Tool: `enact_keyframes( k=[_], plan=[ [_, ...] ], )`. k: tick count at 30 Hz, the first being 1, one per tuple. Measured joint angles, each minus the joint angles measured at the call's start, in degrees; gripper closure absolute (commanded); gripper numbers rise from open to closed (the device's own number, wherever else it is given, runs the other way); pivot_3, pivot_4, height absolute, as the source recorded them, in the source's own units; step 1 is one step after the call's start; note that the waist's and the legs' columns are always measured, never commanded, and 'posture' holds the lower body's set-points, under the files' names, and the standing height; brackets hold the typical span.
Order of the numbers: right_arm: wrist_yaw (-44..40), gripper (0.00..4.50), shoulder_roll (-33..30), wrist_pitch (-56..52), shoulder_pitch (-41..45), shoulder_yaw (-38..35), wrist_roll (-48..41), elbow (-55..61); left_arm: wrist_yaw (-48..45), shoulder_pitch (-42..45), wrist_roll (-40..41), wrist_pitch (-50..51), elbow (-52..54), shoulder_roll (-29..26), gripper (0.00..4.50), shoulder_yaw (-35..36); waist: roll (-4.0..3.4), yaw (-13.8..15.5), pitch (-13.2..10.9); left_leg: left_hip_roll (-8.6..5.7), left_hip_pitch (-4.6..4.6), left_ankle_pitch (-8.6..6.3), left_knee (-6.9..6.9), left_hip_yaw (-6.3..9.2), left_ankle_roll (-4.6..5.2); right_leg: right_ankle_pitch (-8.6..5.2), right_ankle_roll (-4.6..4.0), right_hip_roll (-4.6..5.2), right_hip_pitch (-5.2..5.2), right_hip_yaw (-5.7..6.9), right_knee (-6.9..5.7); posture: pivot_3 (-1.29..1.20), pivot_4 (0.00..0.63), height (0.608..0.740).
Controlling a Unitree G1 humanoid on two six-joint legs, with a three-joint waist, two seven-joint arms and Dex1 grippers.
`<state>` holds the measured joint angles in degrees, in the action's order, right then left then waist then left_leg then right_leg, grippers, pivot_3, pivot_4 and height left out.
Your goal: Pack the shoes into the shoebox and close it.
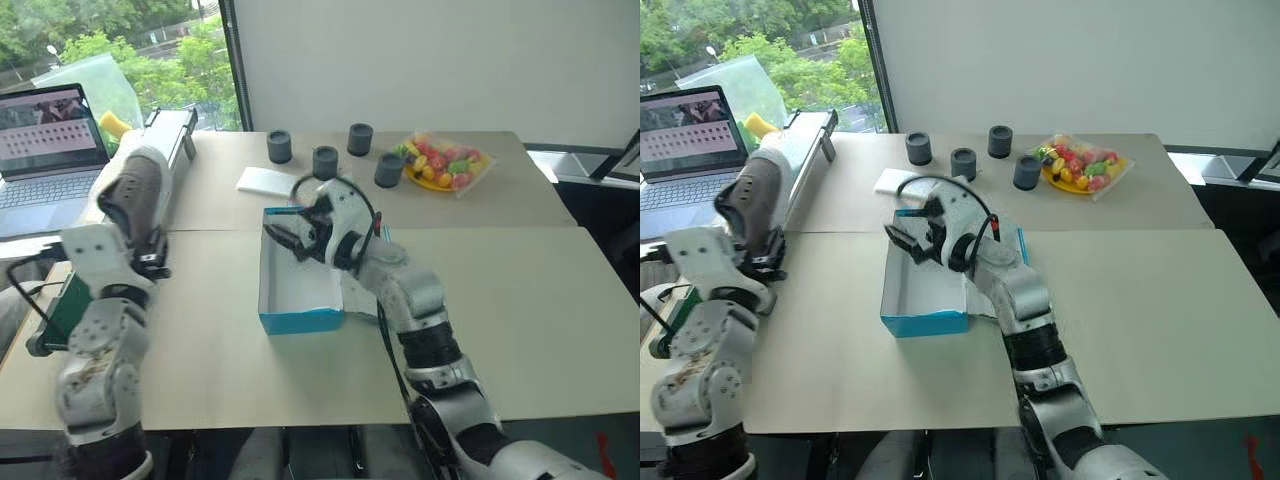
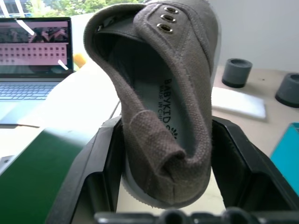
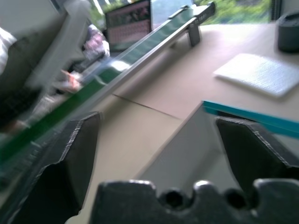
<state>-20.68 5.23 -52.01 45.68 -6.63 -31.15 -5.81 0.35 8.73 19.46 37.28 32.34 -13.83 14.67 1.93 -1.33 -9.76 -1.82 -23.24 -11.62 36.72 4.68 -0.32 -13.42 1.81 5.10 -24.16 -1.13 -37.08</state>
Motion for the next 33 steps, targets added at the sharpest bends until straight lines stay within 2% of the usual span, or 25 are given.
enact_keyframes(
  k=[3, 7, 15, 24, 27, 33],
  plan=[
    [2.18, 0.0, -0.01, -9.66, 3.36, -8.81, -11.48, -3.91, -0.66, -0.61, -0.03, 0.67, 1.93, 1.84, 2.14, -6.89, -0.01, 0.18, 0.0, -0.03, -0.02, -0.02, 0.0, -0.04, 0.04, 0.0, 0.01, 0.02, -0.06, -0.05, 0.0, 0.0, 0.15, 0.731],
    [5.41, 0.0, 0.0, -16.23, 5.74, -12.99, -18.26, -8.71, -1.59, -0.62, -0.78, 0.76, 2.05, 2.03, 2.14, -11.76, -0.09, -0.87, -0.03, 0.0, 0.01, -0.03, -0.03, -0.28, 0.06, -0.02, -0.04, -0.14, -0.11, -0.1, -0.04, 0.0, 0.15, 0.731],
    [9.68, 0.0, 0.18, -16.57, 8.9, -13.92, -21.28, -11.93, -2.97, 0.99, -1.13, 0.77, 1.95, 1.96, 2.14, -13.46, -0.09, -1.05, -0.03, -0.01, -0.04, -0.03, 0.0, -0.41, 0.07, -0.03, -0.01, -0.15, -0.07, -0.1, -0.03, 0.0, 0.15, 0.731],
    [12.46, 0.0, 0.23, -10.84, 9.05, -11.67, -21.23, -14.44, -3.27, 2.2, -1.27, 1.24, 1.86, 3.07, 2.14, -14.09, -0.09, -1.06, -0.03, -0.02, -0.05, -0.02, 0.01, -0.43, 0.07, -0.03, -0.01, -0.15, -0.07, -0.1, -0.03, 0.0, 0.15, 0.731],
    [13.12, 0.69, 0.23, -9.04, 9.06, -11.66, -21.31, -14.68, -3.47, 2.13, -1.39, 1.84, 1.79, 3.07, 2.16, -14.74, -0.09, -1.07, -0.03, -0.02, -0.06, -0.02, 0.01, -0.43, 0.07, -0.03, -0.01, -0.15, -0.08, -0.1, -0.03, 0.0, 0.15, 0.731],
    [13.98, 2.71, 0.22, -7.38, 9.05, -11.5, -21.37, -14.72, -3.58, 2.1, -1.59, 1.71, 1.78, 3.04, 2.16, -14.5, -0.09, -1.08, -0.04, -0.01, -0.05, -0.02, 0.01, -0.43, 0.07, -0.03, -0.01, -0.15, -0.08, -0.1, -0.03, 0.0, 0.15, 0.731]
  ],
)
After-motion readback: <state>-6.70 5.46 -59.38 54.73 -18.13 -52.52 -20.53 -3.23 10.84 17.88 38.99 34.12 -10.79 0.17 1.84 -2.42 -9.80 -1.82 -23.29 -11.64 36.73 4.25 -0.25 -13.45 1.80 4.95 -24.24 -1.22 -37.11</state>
